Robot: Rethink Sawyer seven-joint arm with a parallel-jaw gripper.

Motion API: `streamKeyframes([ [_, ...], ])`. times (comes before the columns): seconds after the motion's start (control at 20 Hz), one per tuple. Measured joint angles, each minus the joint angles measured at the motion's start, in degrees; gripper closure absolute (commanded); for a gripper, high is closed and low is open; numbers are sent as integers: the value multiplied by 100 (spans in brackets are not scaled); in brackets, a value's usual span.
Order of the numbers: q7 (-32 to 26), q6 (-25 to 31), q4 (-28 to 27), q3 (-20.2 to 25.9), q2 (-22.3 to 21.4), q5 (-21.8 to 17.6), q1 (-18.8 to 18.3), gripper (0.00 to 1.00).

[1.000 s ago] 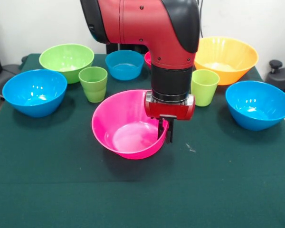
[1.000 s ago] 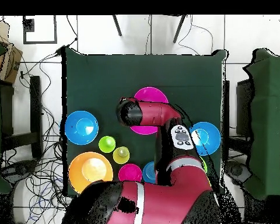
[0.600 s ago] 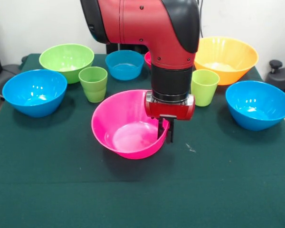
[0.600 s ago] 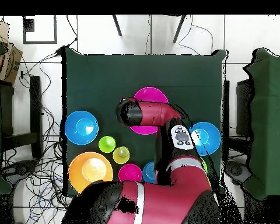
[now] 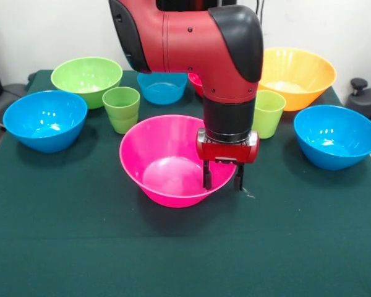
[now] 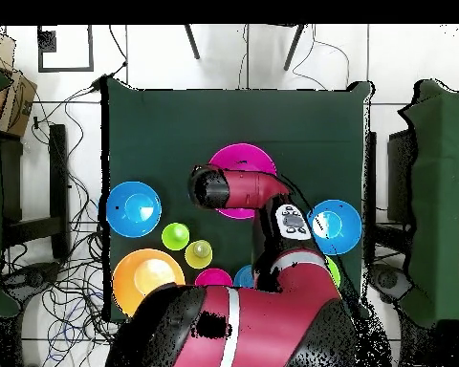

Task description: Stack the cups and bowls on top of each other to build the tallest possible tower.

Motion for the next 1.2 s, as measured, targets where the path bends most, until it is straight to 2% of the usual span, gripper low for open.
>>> streamKeyframes([
  [0.3,0,-1,8,7,-4,-2,-6,0],
  [0.5,0,0,228,11,-167,-2,-8,0],
  [0.65,0,104,645,9,-546,-2,-5,0],
  [1.2,0,757,1390,-64,-1580,-4,23,0],
])
